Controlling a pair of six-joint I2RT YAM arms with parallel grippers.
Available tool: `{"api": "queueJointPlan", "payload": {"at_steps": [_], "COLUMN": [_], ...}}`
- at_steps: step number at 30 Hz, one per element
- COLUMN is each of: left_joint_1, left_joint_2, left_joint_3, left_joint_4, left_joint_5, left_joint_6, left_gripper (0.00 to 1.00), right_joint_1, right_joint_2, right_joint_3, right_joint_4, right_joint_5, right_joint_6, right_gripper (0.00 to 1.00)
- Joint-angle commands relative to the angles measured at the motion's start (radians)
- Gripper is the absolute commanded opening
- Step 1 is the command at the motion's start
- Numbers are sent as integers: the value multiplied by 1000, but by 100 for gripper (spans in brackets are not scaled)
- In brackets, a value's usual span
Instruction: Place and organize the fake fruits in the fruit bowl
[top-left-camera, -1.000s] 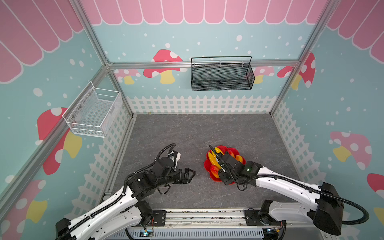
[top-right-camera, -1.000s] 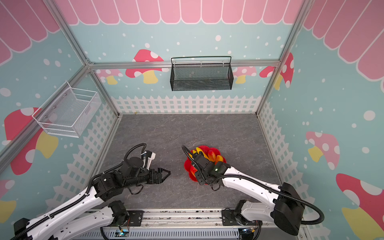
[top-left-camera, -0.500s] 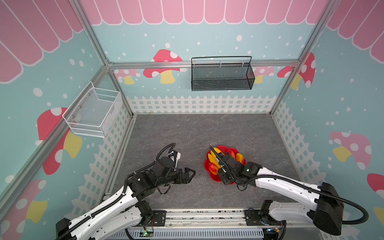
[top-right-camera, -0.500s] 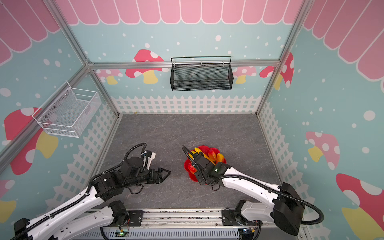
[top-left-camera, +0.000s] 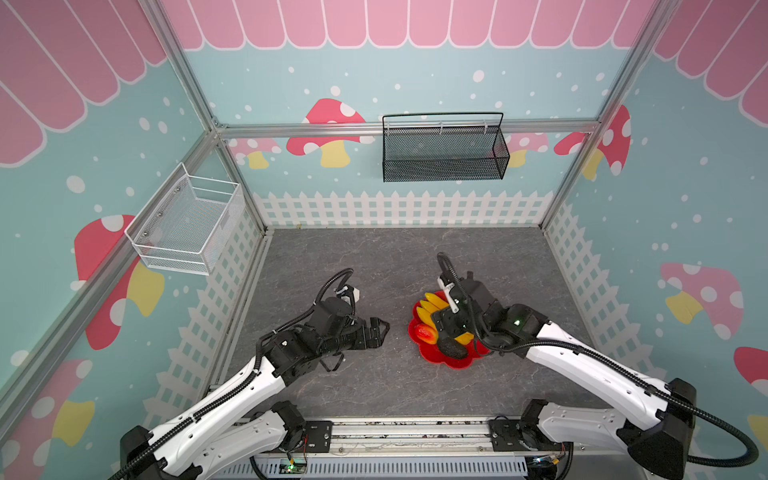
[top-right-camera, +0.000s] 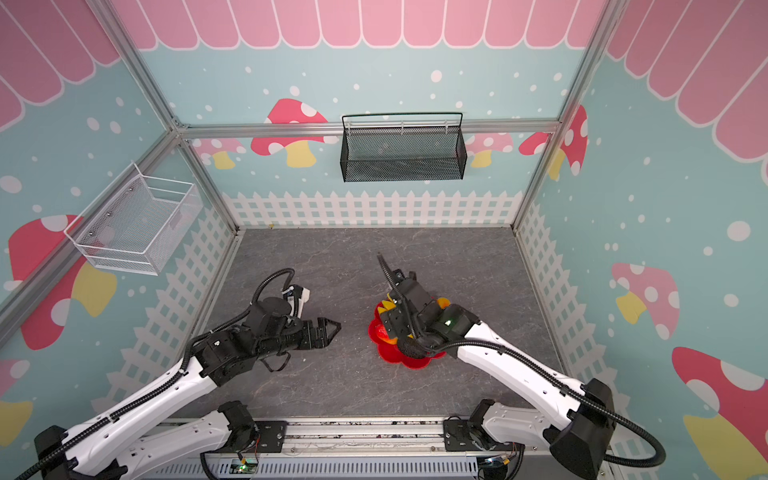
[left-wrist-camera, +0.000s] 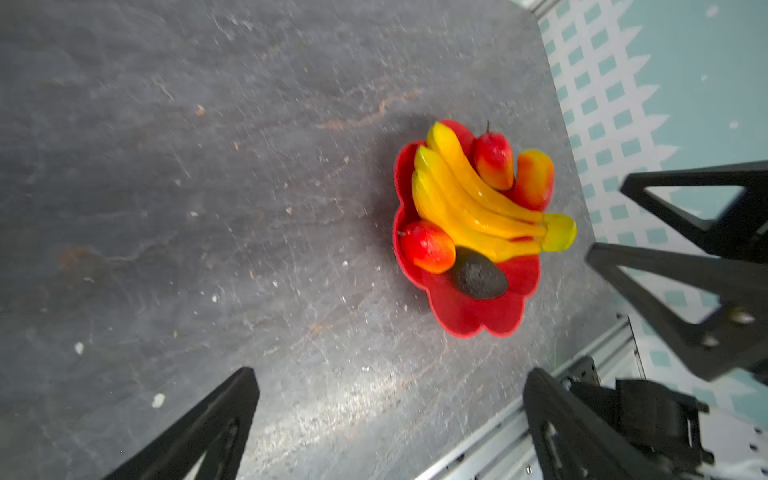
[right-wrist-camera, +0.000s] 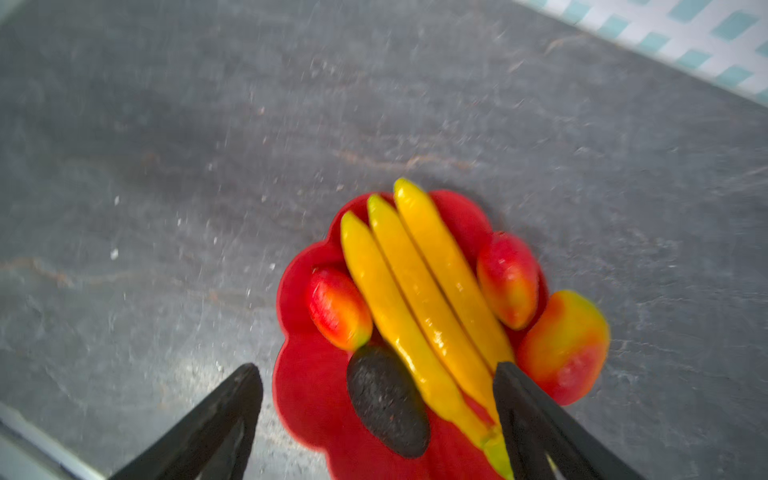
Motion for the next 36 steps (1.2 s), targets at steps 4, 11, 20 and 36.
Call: {"api": "queueJointPlan", "payload": {"at_steps": [4, 11, 20, 36], "left_joint_1": [81, 154, 366, 579], "left_joint_2": [82, 126, 192, 626], "left_joint_3": [35, -8, -144, -518], "left_joint_4": [87, 144, 423, 1719], "left_joint_5": [-8, -141, -845, -453], "left_joint_6": [35, 63, 276, 668], "left_gripper": [100, 100, 100, 100], "right_joint_1": [-253, -576, -938, -940], "right_joint_2": [-22, -52, -62, 145], "right_joint_3": [11, -122, -439, -872], "right_joint_4": [21, 201, 703, 1681], "right_joint_5": [-80, -306, -110, -174], "right_joint_6": [-71, -52, 80, -169], "right_gripper": [89, 90, 98, 98]}}
